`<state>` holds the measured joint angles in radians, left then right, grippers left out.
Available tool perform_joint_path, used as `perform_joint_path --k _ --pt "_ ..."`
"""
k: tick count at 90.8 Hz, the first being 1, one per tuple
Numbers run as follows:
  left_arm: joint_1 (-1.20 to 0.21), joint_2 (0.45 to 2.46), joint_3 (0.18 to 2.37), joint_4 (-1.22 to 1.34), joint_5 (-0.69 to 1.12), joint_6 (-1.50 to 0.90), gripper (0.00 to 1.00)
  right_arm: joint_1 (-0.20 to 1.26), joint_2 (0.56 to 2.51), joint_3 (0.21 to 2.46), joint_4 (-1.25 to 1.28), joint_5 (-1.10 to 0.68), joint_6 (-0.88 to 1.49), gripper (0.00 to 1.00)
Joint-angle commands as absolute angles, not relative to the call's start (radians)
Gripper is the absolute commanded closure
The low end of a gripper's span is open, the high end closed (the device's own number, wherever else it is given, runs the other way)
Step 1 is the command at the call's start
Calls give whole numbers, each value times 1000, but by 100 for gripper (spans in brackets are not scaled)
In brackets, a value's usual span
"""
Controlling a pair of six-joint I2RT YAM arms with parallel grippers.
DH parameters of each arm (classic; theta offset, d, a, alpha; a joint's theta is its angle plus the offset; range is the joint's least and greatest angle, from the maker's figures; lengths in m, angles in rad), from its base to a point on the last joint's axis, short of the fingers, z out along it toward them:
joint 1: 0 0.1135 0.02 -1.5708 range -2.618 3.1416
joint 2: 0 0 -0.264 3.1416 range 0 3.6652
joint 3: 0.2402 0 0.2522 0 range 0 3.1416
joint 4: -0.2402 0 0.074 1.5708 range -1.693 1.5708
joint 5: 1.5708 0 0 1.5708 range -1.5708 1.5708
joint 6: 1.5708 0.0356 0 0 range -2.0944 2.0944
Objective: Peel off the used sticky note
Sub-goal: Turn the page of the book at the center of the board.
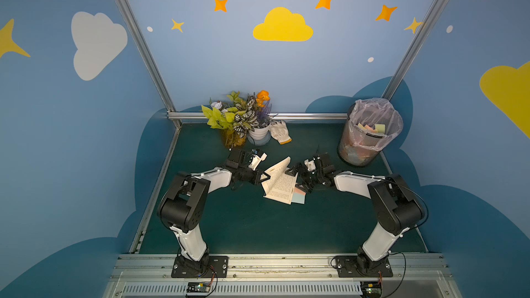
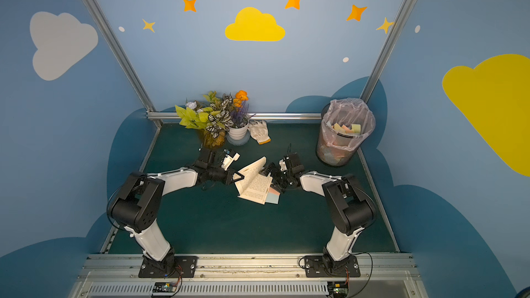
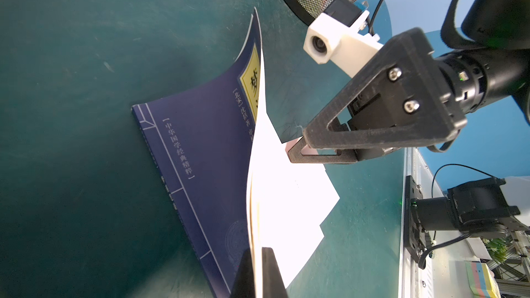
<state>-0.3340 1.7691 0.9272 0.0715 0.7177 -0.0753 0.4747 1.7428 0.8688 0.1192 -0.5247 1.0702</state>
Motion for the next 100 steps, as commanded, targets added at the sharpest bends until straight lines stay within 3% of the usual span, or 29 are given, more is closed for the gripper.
perform_joint_path --k 1,100 --pt "-329 1794 924 7 687 -64 97 472 1758 858 141 -527 1060 2" --pt "-329 1796 927 3 702 -59 97 526 1753 930 135 -542 1023 2"
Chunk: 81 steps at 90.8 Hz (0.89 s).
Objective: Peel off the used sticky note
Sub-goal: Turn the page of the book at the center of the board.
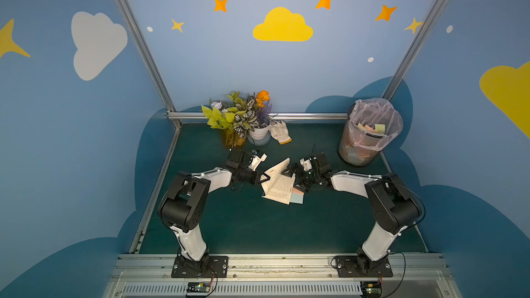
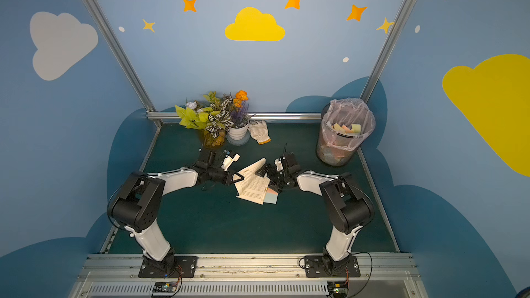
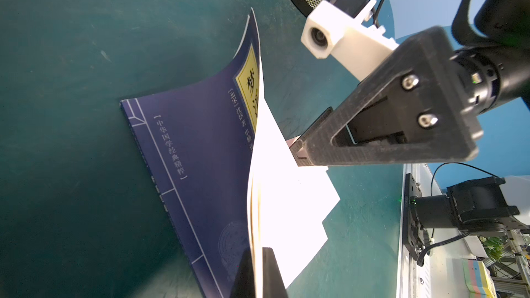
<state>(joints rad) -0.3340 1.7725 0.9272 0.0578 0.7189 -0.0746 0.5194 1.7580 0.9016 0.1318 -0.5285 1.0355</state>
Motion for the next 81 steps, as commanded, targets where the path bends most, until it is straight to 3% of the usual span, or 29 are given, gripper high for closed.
perform_joint_path --k 1,50,81 --pt "-328 1796 927 3 702 -59 97 526 1752 931 135 -541 1023 2" --pt "-330 1801 930 0 711 -54 97 525 1833 929 348 -574 1080 2" --pt "-331 1804 936 -7 719 -48 97 506 1868 1067 225 -573 1034 2"
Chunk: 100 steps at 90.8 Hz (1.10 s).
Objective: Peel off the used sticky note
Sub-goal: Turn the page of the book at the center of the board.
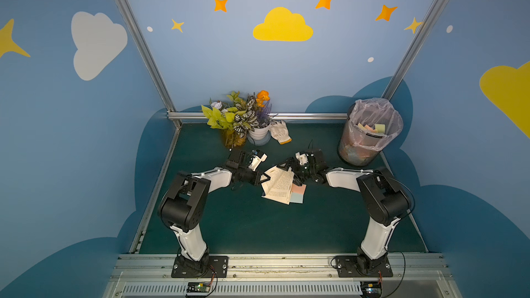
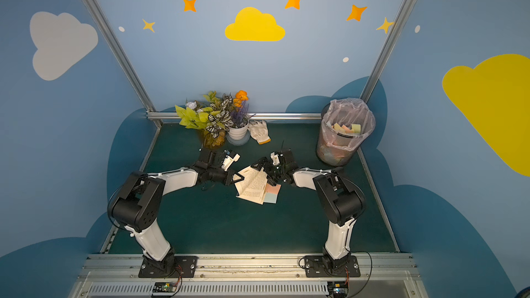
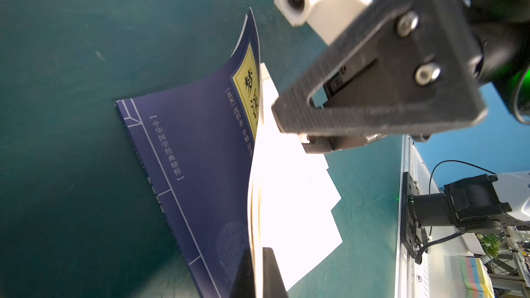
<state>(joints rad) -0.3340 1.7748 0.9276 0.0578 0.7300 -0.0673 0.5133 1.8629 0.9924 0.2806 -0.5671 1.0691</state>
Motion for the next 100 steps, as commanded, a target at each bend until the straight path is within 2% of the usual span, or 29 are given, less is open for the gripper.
perform_joint_path --k 1,23,55,67,77,83,85,93,100 --pt "-331 1804 936 -7 720 -47 97 506 1871 1076 212 -571 1030 2" --pt "-340 1808 952 -30 734 -32 97 502 1942 1183 46 -554 1015 3" --pt "-361 1833 1011 -101 764 18 92 494 1983 1208 12 -562 1006 13" --pt "-376 1827 1031 -133 760 49 80 491 1973 1200 10 -557 1004 26" --pt "-391 1807 1057 -178 764 91 54 490 1962 1192 2 -546 996 42" --pt "-399 1787 1075 -212 763 122 42 488 1958 1187 0 -542 997 46" --pt "-403 1781 1081 -222 761 132 38 489 1956 1186 0 -542 998 50" --pt "-414 1762 1112 -273 755 173 29 488 1946 1185 0 -539 1003 58" --pt "-424 1752 1137 -313 742 203 26 489 1932 1185 -11 -528 1005 66"
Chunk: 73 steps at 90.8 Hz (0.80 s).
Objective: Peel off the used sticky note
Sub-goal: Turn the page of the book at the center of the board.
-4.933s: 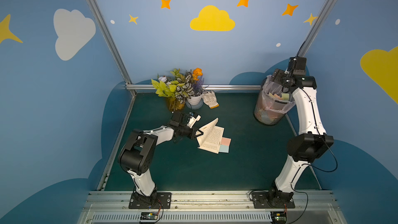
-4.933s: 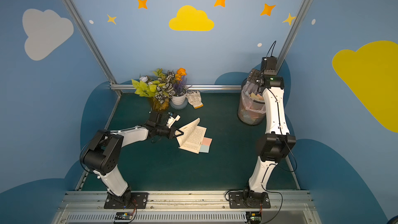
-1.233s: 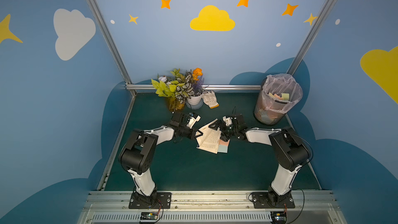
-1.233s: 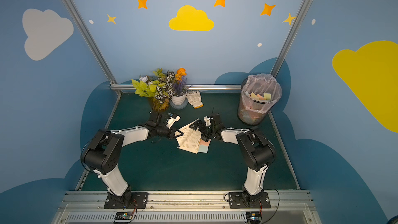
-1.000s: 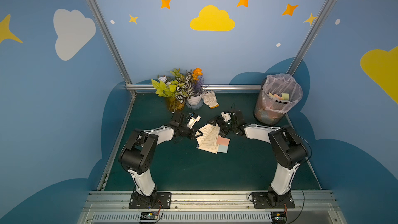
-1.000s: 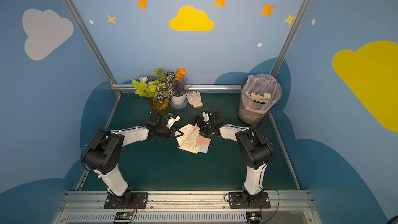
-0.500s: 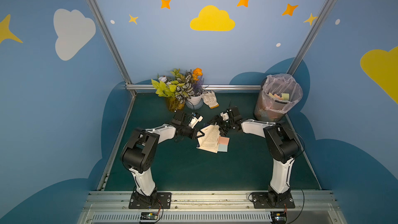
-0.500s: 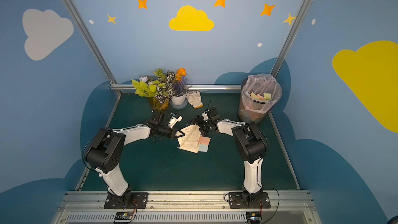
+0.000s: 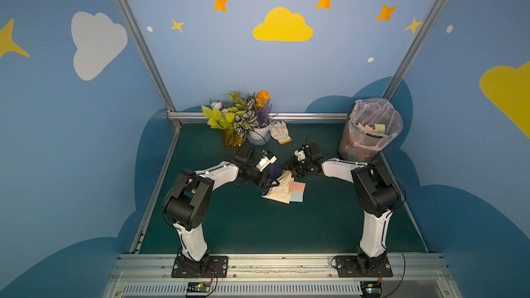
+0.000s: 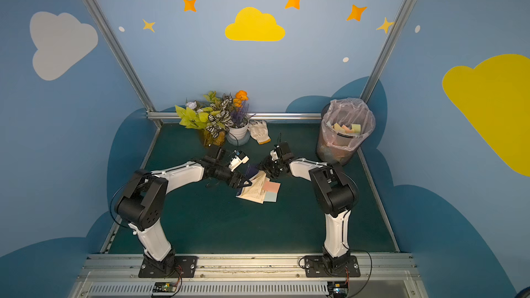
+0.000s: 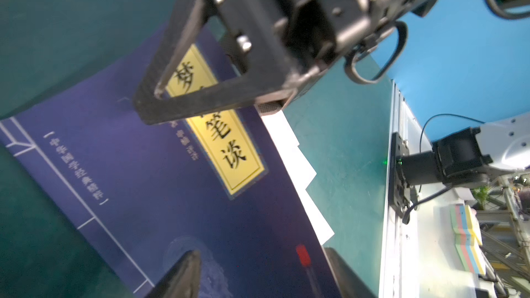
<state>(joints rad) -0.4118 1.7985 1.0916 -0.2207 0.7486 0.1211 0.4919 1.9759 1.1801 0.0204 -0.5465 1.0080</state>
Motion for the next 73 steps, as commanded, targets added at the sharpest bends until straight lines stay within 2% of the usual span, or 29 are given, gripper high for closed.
perform_joint_path --k 1,10,31,41,73 --pt "-425 1750 1139 -317 741 206 26 488 1928 1184 -14 -527 1005 67" --pt "-439 1739 1158 -351 721 236 25 488 1900 1188 -44 -500 1000 81" --pt "-498 1706 1188 -397 647 293 21 493 1844 1208 -132 -452 980 85" --pt "-533 1697 1198 -405 590 305 21 495 1829 1224 -177 -420 978 100" --pt "-717 1691 1204 -404 205 405 20 496 1858 1282 -257 -395 1010 100"
